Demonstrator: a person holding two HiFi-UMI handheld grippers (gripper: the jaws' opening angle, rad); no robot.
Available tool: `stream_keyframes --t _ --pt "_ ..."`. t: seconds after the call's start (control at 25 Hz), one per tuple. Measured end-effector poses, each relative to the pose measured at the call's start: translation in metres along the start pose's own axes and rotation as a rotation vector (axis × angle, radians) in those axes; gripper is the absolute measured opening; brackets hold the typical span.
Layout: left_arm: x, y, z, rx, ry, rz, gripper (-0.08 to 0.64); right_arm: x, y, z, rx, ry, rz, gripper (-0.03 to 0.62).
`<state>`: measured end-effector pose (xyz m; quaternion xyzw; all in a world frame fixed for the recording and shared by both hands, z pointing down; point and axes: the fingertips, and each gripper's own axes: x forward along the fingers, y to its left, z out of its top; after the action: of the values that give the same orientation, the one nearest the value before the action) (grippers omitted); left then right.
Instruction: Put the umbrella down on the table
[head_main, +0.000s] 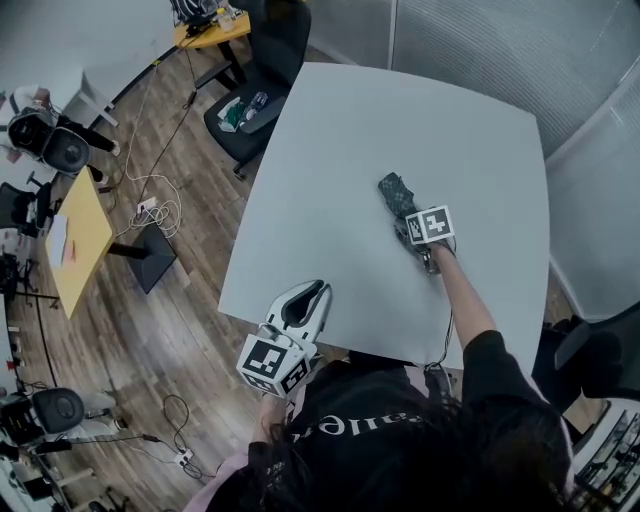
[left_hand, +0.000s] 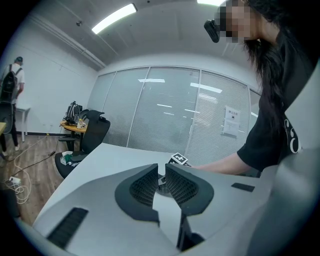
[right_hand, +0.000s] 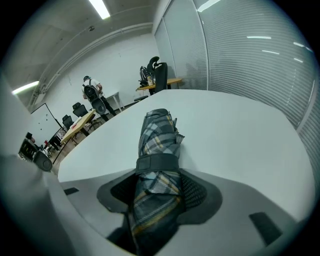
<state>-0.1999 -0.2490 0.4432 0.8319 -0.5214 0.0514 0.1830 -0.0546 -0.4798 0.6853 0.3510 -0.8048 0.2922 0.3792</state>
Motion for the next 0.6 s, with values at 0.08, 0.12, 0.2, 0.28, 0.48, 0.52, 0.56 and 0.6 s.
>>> stream_keyframes --t 0.08,0.12,0.2,0.28,0.48,0.52,0.56,0.6 --pt "0.003 0.003 0.000 -0.002 0.005 0.006 0.060 0.011 -0.005 -0.003 -0.010 0.027 -0.005 0.235" --pt "0.005 0.005 0.000 -0.003 0.007 0.009 0.060 0.016 -0.007 -0.005 -0.010 0.038 -0.007 0.235" --pt "0.007 0.008 0.000 -0.006 0.010 0.015 0.060 0.024 -0.010 -0.008 0.001 0.049 -0.009 0.235" --pt "0.009 0.010 0.000 -0.010 0.013 0.023 0.060 0.027 -0.012 -0.008 0.018 0.046 -0.006 0.235" --pt "0.015 0.016 -0.005 -0.015 0.018 0.035 0.060 0.034 -0.016 -0.007 0.038 0.030 0.020 0.255" --pt "0.015 0.016 -0.005 -0.016 0.018 0.034 0.060 0.034 -0.016 -0.008 0.045 0.026 0.021 0.261" --pt "0.015 0.014 -0.004 -0.015 0.018 0.031 0.060 0.032 -0.016 -0.008 0.052 0.020 0.018 0.268" --pt "0.014 0.013 -0.002 -0.015 0.017 0.028 0.060 0.029 -0.017 -0.008 0.056 0.013 0.011 0.275"
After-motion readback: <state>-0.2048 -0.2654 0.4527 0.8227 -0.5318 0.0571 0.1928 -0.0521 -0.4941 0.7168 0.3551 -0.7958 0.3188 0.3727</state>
